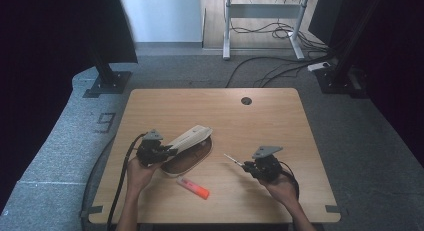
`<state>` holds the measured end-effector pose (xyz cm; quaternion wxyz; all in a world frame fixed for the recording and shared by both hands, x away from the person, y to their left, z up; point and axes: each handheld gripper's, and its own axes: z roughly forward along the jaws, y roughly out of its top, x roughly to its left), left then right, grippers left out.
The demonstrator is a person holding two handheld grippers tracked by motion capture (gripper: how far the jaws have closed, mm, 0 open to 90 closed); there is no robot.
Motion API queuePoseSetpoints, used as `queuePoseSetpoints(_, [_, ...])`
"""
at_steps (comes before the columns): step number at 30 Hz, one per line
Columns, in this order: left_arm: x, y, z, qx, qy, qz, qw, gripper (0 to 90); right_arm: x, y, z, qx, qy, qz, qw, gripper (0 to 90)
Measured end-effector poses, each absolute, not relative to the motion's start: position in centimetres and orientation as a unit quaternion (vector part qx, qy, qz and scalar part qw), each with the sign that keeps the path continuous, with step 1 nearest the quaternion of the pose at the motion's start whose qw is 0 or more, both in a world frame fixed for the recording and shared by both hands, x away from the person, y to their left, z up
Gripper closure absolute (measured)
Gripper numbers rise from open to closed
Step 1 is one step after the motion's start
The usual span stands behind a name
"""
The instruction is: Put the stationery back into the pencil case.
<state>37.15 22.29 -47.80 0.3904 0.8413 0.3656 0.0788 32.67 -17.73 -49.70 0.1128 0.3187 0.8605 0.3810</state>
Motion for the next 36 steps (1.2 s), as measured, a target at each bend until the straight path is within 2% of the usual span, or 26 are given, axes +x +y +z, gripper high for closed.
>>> queuePoseSetpoints(19, [37.1,22.3,-47.7,0.84,0.363,0.076,0.397,75.9,35.3,-13.1,-48.9,0.274,0.875,0.387,0.101,78.0])
queuePoseSetpoints(36, [37.2,22.3,-47.6,0.838,0.364,0.075,0.4,75.9,37.3,-8.7,-49.8,0.244,0.889,0.375,0.094,78.0])
